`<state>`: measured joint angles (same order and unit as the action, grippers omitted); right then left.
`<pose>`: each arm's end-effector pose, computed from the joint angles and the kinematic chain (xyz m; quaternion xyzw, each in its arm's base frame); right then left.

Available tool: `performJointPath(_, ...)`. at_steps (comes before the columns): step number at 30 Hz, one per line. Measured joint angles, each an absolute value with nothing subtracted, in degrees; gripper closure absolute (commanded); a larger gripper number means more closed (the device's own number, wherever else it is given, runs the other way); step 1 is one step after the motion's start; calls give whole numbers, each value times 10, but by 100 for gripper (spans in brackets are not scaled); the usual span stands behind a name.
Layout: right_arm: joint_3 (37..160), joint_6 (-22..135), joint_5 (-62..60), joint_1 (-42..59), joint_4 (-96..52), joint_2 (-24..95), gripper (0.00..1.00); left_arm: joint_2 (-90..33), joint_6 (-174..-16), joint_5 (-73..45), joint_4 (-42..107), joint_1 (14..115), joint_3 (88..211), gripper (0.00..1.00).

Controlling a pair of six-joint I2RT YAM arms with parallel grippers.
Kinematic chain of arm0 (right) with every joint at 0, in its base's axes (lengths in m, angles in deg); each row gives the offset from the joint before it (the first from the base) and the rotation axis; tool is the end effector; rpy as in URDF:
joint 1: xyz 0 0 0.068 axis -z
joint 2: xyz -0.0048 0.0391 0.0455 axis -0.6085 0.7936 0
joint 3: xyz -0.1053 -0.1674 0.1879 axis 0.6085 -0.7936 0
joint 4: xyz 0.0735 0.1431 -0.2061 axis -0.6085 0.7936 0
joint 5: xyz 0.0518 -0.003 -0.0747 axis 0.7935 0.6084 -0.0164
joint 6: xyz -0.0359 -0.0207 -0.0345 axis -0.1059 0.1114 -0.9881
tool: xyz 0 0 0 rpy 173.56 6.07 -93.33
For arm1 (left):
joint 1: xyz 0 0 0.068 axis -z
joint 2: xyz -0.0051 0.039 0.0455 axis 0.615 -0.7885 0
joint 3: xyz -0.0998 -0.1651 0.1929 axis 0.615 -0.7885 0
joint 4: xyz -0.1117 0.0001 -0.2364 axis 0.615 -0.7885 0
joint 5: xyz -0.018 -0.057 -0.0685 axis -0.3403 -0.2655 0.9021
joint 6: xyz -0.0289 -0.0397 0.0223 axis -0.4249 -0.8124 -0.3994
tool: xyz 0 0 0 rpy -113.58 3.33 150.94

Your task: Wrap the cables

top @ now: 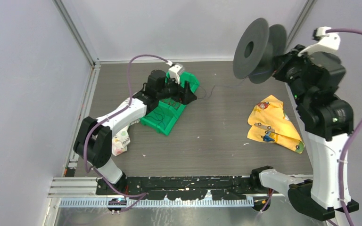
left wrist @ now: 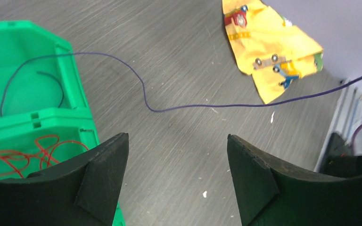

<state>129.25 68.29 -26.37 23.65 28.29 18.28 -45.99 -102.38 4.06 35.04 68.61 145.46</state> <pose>0.1483 0.0255 0.5441 0.1316 0.7424 0.0701 0.6531 0.3194 -0.2078 0.2932 0.2109 0.7798 -0.4042 0.4289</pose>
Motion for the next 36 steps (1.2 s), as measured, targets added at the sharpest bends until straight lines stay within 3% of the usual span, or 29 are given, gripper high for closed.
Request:
performJointPath(5, 1357, 663, -299, 237, 293, 176, 100, -460, -920, 40, 423, 722, 1408, 17)
performJointPath(13, 1348, 655, -323, 237, 317, 169, 100, -465, -783, 43, 439, 760, 1372, 16)
performJointPath(25, 1335, 657, -321, 237, 352, 204, 100, -492, -723, 37, 430, 805, 1372, 15)
performJointPath(36, 1371, 668, -323, 237, 374, 218, 100, -514, -619, -64, 453, 853, 1362, 13)
